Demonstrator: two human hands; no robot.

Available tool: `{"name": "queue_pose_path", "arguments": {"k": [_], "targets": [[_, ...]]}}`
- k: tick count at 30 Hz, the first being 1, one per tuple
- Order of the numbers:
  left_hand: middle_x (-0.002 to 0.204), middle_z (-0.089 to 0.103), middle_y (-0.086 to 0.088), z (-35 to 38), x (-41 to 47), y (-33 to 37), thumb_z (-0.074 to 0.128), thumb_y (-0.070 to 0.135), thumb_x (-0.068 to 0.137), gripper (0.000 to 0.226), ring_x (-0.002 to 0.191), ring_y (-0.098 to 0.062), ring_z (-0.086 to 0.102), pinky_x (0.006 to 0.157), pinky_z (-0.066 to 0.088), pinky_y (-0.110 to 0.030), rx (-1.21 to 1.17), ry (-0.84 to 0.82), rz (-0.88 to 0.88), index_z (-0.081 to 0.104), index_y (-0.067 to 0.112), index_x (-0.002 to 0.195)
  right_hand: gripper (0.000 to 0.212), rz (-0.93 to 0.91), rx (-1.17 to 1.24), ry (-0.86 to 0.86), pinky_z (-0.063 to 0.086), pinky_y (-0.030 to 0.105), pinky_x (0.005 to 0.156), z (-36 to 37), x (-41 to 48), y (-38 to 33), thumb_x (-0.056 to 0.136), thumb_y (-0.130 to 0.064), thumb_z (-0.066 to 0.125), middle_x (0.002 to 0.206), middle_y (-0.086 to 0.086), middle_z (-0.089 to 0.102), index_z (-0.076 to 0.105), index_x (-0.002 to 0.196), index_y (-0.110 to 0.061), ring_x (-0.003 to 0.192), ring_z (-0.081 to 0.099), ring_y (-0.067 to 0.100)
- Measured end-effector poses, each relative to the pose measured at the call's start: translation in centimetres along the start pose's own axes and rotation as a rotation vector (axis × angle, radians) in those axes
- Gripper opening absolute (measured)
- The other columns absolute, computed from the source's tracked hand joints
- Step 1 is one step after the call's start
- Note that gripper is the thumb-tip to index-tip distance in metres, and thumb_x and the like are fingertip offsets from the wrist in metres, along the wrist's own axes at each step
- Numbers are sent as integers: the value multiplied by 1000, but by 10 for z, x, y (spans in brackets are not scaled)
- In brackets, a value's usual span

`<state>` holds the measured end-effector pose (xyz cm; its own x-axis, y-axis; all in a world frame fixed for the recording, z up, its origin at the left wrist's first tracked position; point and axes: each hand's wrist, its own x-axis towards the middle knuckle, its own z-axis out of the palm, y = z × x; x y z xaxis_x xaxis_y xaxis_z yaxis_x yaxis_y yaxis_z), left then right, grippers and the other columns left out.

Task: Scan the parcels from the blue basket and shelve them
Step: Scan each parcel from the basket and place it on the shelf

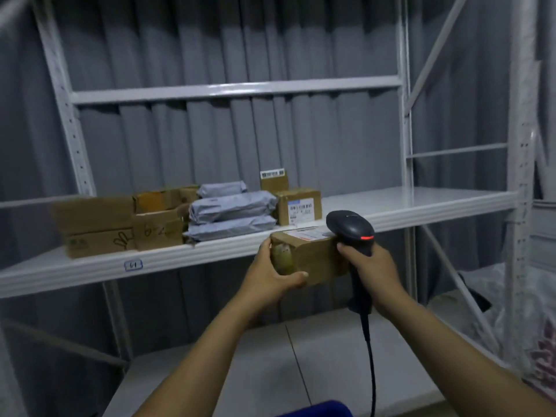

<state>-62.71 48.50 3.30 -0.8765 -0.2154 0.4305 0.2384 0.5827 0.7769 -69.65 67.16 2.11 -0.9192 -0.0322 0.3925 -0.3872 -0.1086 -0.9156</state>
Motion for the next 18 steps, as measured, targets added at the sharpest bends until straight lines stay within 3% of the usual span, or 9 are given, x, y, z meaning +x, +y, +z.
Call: {"name": "queue_pose_path", "arguments": {"k": [2,5,10,18], "targets": [[135,49,8,-5,20,18,84,31,67,98,113,-7,53,82,46,-13,23,69,58,24,32,144,14,-25,-2,-7,47,32,76,1,23,-22,83,-28,74,88,-3,68,66,92,-21,87,63,15],[143,41,5,-13,51,41,78,49,57,117,126,-15,47,101,47,-36,83,179,138,3,47,147,14,-27,86,-4,56,39,83,3,58,-46,82,-25,75,87,6,69,68,90,-15,84,66,21],[137,45,-6,-25,113,63,74,60,65,97,121,-26,48,99,47,-44,264,433,153,20,41,143,15,-35,160,6,57,42,89,5,113,-58,83,-20,73,90,11,69,67,92,-10,87,69,24],[133,38,-14,-10,206,51,70,67,68,97,121,-33,40,101,42,-45,512,505,44,20,33,145,22,70,203,-14,54,46,93,24,184,-25,83,-21,72,94,15,70,66,100,-7,93,68,29]]}}
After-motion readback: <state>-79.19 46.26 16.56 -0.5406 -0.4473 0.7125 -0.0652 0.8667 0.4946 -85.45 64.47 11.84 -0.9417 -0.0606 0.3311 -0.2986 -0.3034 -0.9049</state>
